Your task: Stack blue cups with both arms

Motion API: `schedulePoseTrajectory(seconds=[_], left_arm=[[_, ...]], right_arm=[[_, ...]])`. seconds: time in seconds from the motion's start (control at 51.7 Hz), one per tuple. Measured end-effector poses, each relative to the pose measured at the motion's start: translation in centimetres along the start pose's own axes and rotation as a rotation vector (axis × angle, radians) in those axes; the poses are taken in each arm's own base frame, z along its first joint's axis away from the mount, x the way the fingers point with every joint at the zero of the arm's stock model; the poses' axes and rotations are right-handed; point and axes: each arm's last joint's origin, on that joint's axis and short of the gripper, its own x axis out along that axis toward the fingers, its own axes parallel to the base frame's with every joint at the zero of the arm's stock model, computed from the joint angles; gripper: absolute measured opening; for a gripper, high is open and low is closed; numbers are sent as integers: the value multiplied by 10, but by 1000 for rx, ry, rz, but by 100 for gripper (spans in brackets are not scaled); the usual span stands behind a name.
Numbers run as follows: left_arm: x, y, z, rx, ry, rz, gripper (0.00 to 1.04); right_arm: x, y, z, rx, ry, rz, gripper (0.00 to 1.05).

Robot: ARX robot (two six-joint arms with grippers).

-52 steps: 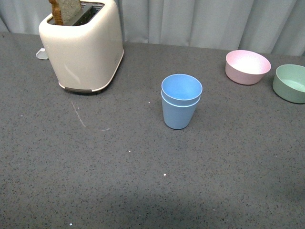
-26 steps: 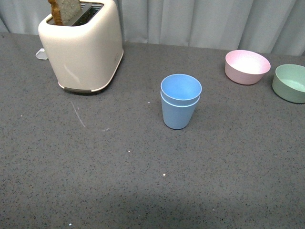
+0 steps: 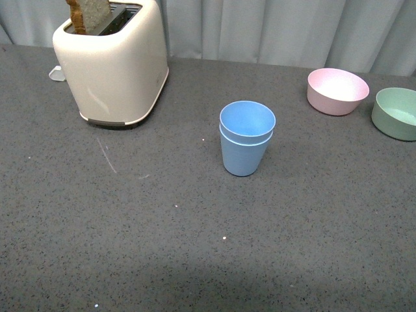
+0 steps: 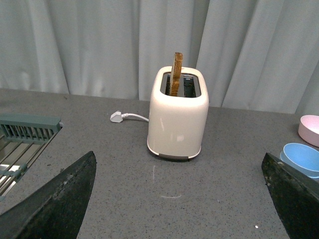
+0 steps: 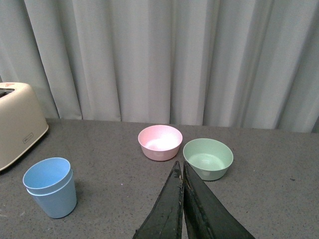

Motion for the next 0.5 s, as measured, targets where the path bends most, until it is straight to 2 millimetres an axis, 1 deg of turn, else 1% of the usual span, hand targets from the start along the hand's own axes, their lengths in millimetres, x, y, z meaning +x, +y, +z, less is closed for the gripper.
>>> schedulePoseTrajectory(seconds=[0.309,0.387,0.503], left_arm=[[0,0,0,0,0,0,98],[0,0,0,0,0,0,98],[0,0,0,0,0,0,98]], right_arm=[[-5,0,0,0,0,0,1],[-12,0,-5,0,35,3,1],[-15,0,-3,0,3,3,1]])
